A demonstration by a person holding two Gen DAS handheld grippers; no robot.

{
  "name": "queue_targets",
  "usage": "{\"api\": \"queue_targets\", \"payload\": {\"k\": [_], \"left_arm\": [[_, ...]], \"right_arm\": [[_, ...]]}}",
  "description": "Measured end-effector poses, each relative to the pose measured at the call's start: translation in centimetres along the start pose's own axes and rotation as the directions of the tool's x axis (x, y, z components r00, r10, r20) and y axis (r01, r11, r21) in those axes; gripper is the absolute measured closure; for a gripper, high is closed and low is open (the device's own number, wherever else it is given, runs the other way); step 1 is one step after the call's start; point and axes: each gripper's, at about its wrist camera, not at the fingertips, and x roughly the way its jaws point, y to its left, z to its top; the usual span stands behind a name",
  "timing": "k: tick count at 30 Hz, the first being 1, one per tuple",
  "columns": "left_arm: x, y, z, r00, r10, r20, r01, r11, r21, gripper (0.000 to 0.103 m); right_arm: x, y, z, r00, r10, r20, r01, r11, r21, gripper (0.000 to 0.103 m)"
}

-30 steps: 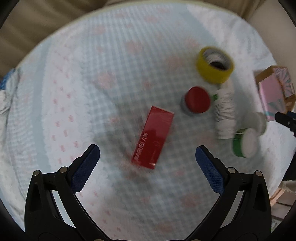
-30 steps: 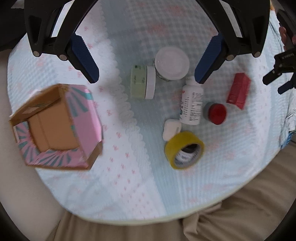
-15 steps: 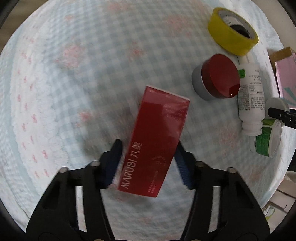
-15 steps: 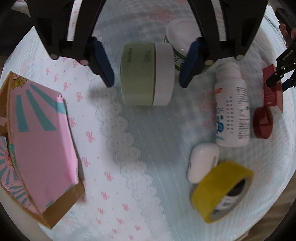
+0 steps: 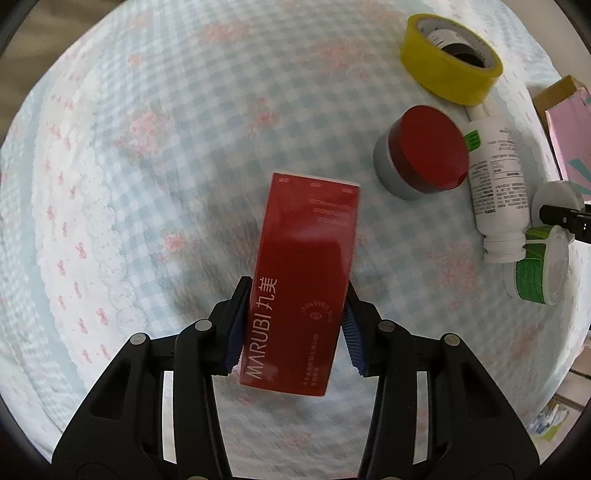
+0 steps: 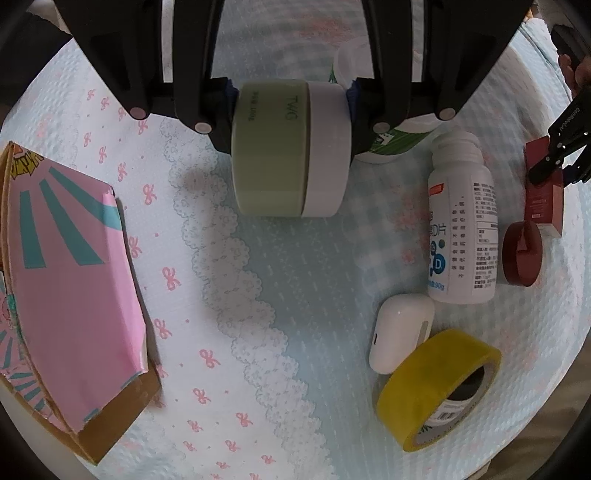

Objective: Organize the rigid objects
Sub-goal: 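Grasp the red MARUBI box with the left tool while the right tool grasps the green jar, then carry both items to the cardboard box and release them inside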

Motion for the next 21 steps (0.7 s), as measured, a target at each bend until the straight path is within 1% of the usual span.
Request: {"api": "queue_targets", "payload": {"k": [5,8,12,16,21], "left_arm": [[-2.1,-0.2,-0.3,0.999,-0.005,0.033,0.005,1.000,-0.005,0.064],[-4.0,-0.2,0.1,0.999,-0.007,0.045,0.008,1.000,-0.013,0.065],[-6.5,-0.1,-0.2,0.998,-0.023,0.065,0.026,0.999,-0.044,0.065],[-10.5,-0.2,-0.4,0.994,-0.033,0.100,0.039,0.997,-0.059,0.065],[-16.8,-2.1,0.2,0.985,-0.046,0.164,0.057,0.997,-0.060,0.065]], "right_arm": [[-1.1,0.2,-0.6,0.999,-0.009,0.033,0.010,0.999,-0.030,0.063],[-2.4,0.1,-0.9,0.998,-0.001,0.059,0.003,0.999,-0.036,0.063],[-4.6,-0.1,-0.8,0.996,0.010,0.087,-0.006,0.999,-0.043,0.063],[-7.6,-0.4,-1.2,0.993,0.035,0.115,-0.030,0.998,-0.049,0.063],[-13.4,-1.5,-2.1,0.983,0.082,0.165,-0.075,0.996,-0.054,0.063]]}}
